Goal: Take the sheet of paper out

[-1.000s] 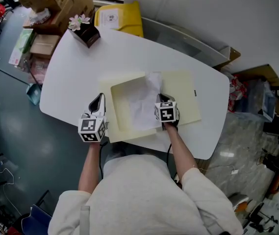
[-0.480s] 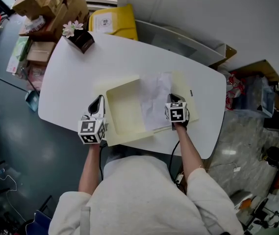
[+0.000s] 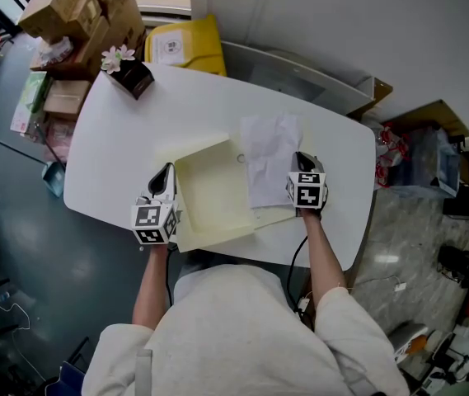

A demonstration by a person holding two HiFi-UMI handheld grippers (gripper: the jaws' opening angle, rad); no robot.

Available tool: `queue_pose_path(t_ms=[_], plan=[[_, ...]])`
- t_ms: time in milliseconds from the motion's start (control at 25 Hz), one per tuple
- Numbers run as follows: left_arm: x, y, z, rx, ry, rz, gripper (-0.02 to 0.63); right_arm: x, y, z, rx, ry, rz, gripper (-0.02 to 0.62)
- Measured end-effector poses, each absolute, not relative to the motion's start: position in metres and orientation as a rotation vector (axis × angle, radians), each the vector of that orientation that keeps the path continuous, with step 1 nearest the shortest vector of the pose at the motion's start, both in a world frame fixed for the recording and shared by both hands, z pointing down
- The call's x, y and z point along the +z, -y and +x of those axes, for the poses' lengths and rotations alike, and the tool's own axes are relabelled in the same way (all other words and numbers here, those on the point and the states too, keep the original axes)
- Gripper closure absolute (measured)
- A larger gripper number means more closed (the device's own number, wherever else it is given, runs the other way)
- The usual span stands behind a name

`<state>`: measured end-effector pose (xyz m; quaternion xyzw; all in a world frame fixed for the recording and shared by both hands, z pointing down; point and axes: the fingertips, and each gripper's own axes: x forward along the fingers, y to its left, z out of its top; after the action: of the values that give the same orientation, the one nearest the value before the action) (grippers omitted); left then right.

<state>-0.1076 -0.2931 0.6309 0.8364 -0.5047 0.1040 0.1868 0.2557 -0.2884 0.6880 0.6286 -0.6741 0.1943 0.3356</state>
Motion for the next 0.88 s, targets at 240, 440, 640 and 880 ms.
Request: queue_pose_path(t_ms=[240, 440, 640, 880], plan=[[0.621, 0.296, -0.108, 0.283, 1.438, 2.367, 0.6, 0.648, 0.311, 0.245, 0.405, 1.841, 1.703, 0.589], [0.609, 0.295, -0.113, 0.274, 1.463, 2.378, 0.6, 0.606, 0.326, 0.227, 0.317, 1.945, 1.746, 0.589], [0.598, 0.295, -0.12, 0.268, 1.494, 2.39, 0.6, 0.551, 0.342, 0.194, 0.197, 2.102, 1.775, 0.589], [0.584, 0.293, -0.125, 0.249, 1.524, 2.404, 0.6, 0.498, 0.348, 0.15, 0.054, 2.291, 1.754, 0.589]])
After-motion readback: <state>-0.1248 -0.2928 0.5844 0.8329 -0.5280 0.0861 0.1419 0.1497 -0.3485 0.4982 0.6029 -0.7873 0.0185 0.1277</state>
